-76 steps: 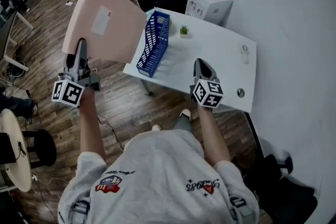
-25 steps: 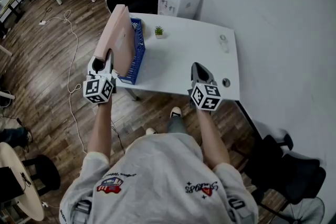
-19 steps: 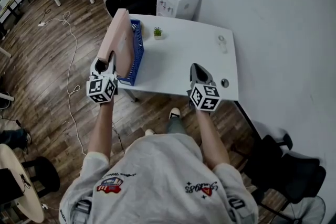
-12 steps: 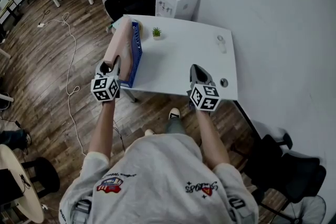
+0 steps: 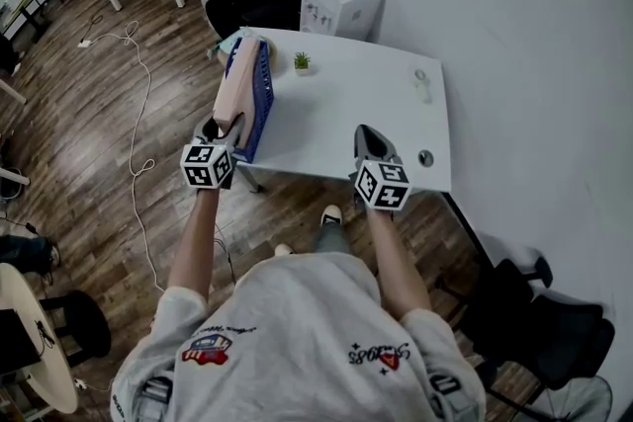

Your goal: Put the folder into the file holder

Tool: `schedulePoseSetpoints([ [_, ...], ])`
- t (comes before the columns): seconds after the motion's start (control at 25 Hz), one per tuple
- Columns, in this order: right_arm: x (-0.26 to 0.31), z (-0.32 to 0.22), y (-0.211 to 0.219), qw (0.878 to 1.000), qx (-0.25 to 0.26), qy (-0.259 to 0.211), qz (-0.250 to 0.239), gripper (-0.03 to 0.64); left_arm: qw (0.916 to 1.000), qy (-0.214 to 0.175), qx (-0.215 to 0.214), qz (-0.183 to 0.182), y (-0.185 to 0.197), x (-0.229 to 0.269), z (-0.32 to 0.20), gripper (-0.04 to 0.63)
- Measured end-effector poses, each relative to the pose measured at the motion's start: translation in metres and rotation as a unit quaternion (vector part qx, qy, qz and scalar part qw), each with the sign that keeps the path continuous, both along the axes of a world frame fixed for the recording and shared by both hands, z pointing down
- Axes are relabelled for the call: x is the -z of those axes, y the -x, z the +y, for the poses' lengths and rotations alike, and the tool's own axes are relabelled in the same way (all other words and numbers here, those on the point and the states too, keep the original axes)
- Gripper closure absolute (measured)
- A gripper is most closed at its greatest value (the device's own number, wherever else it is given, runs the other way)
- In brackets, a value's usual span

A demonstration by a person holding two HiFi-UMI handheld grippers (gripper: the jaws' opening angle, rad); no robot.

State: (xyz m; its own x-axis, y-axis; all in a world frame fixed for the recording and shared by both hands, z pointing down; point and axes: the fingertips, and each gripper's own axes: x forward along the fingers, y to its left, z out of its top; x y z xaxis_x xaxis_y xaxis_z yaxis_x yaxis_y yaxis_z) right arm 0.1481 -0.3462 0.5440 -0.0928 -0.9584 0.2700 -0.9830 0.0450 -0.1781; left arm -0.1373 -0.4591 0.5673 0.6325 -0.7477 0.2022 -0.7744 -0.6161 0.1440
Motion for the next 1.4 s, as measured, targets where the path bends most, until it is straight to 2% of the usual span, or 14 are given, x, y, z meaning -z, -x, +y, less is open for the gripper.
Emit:
schedulePoseSetpoints([
  [0.2,-0.003,-0.001,0.004,1.0,0.002,0.002,-0.005,0.614,0.9997,0.02,-0.012,-0.003,0.002,0.0,0.009,0.362],
  [0.32,-0.002,0.001,0.011,1.0,0.009,0.001,-0.007,0.614,0.9993,0.033,-0.013,0.012,0.012,0.0,0.022,0.36],
  [0.44,0.003,0.001,0.028,1.0,0.023,-0.001,-0.005,0.614,0.999,0.038,-0.004,0.024,0.03,0.006,0.034,0.362],
  [0.68,-0.001,-0.01,0.056,0.999,0.05,-0.003,-0.003,0.614,0.9992,0.028,0.023,0.018,0.067,0.01,0.041,0.367],
  [1.0,0.002,-0.021,0.087,0.997,0.08,-0.014,0.001,0.614,0.9984,0.013,0.051,0.022,0.11,0.021,0.053,0.571],
  [1.4,0.014,-0.028,0.119,0.993,0.108,-0.034,0.016,0.615,0.9977,-0.006,0.067,0.012,0.14,0.032,0.068,0.589],
])
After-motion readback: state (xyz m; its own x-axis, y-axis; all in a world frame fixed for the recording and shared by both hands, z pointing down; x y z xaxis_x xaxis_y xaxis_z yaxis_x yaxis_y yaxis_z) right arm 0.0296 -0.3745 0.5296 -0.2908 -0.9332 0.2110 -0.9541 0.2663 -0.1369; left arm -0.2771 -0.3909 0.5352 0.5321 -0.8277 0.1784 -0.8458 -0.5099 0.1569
